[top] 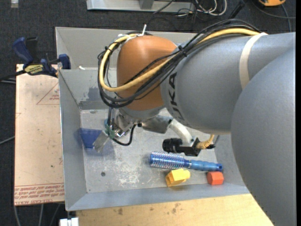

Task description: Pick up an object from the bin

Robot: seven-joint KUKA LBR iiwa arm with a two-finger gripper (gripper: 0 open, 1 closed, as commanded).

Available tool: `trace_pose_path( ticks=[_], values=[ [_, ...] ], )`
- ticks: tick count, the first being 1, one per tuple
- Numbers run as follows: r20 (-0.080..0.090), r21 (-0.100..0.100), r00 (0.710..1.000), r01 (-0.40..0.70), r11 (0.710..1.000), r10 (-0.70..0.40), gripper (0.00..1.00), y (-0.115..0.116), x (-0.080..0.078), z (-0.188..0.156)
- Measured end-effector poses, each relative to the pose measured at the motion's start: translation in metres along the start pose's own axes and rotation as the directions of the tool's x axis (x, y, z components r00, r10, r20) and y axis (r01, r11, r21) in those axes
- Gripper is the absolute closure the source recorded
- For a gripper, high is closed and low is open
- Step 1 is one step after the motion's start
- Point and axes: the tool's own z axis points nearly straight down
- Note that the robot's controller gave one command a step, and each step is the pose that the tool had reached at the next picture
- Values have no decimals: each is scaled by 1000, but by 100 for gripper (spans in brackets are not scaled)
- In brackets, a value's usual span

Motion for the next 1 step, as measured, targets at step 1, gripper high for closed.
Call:
trace_pose_path(
  ticks=[1],
  values=[
    [-1, 5, 1000, 27, 1000, -27, 0, 57, -34, 132]
  ],
)
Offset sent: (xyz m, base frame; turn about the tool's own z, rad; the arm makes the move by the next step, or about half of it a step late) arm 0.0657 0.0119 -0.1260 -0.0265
